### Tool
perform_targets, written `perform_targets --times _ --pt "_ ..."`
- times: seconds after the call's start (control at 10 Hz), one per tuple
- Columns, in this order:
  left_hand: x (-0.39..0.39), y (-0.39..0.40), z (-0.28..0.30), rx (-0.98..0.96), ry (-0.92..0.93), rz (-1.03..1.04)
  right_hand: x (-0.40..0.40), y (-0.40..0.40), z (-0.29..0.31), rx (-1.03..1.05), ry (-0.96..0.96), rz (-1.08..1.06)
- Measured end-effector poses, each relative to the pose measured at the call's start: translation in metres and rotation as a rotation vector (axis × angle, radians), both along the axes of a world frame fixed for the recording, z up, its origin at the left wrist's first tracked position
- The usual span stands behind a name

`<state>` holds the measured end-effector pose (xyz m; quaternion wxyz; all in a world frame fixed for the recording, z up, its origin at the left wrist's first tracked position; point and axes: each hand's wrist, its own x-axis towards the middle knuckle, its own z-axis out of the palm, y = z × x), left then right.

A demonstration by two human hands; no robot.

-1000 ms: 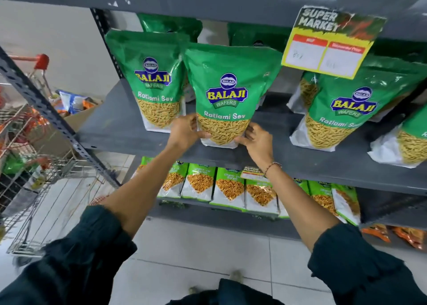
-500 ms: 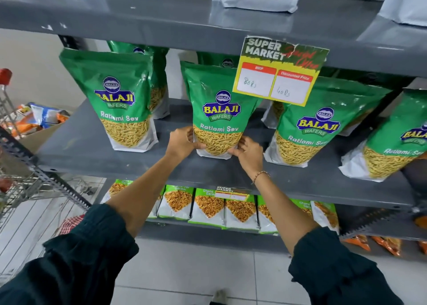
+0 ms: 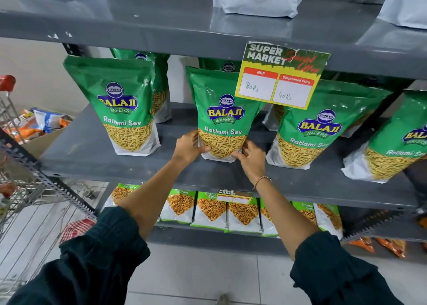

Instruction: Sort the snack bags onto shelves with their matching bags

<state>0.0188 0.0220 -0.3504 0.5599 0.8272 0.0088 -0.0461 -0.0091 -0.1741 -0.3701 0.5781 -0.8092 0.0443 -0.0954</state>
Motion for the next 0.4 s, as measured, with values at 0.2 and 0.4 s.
perform_targets --times 0.2,0.4 --pt "-0.002 0.0 -0.005 0.058 -0.016 -0.017 0.003 -0.009 0.005 -0.136 0.079 0.1" --pt "-0.03 0.002 0.004 0.241 0.009 -0.032 -0.053 -0.004 0.019 -0.202 -0.157 -0.187"
